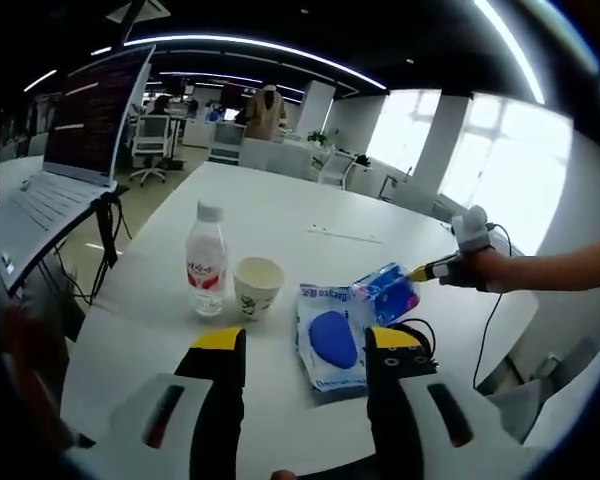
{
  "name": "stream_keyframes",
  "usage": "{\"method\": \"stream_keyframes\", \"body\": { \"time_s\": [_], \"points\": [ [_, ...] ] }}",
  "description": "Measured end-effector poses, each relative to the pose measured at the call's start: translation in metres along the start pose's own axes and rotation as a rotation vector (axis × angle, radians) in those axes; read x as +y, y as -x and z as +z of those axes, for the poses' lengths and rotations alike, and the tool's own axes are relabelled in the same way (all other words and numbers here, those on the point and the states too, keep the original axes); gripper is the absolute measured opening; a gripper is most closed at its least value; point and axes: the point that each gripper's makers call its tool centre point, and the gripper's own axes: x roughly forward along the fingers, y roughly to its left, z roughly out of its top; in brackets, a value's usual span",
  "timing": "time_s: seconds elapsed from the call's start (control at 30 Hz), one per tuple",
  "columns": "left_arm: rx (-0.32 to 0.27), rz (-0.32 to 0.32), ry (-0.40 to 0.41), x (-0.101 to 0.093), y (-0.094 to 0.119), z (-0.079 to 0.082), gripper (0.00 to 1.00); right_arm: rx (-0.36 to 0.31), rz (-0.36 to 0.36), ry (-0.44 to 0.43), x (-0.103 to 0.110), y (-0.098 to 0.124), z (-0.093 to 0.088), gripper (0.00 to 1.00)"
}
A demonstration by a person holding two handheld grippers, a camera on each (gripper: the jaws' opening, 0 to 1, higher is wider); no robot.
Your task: Arrange the tabletop items into an orderly group along one side of the table until the central work area is clear of visible clutter.
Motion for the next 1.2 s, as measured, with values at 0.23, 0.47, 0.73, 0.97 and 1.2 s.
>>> {"method": "stream_keyframes", "body": {
  "time_s": [0.23, 0.47, 0.73, 0.97, 1.2],
  "points": [
    [0.002, 0.006, 0.01, 0.002, 0.003, -0.003, 0.47, 0.012, -0.036, -0.031, -0.012, 0.004, -0.01, 0.0],
    [0.01, 0.011, 0.015, 0.002, 0.005, -0.008, 0.48, 0.029, -0.081, -0.103, -0.022, 0.012, -0.025, 0.0],
    [0.022, 0.013, 0.017, 0.002, 0.006, -0.014, 0.48, 0.049, -0.112, -0.098, -0.001, 0.038, -0.036, 0.0],
    [0.03, 0.009, 0.011, 0.001, 0.004, -0.014, 0.48, 0.071, -0.115, -0.083, 0.004, 0.044, -0.042, 0.01],
    [0.04, 0.004, 0.005, -0.003, 0.005, -0.017, 0.48, 0.089, -0.119, -0.093, 0.0, 0.043, -0.051, 0.01]
  ]
}}
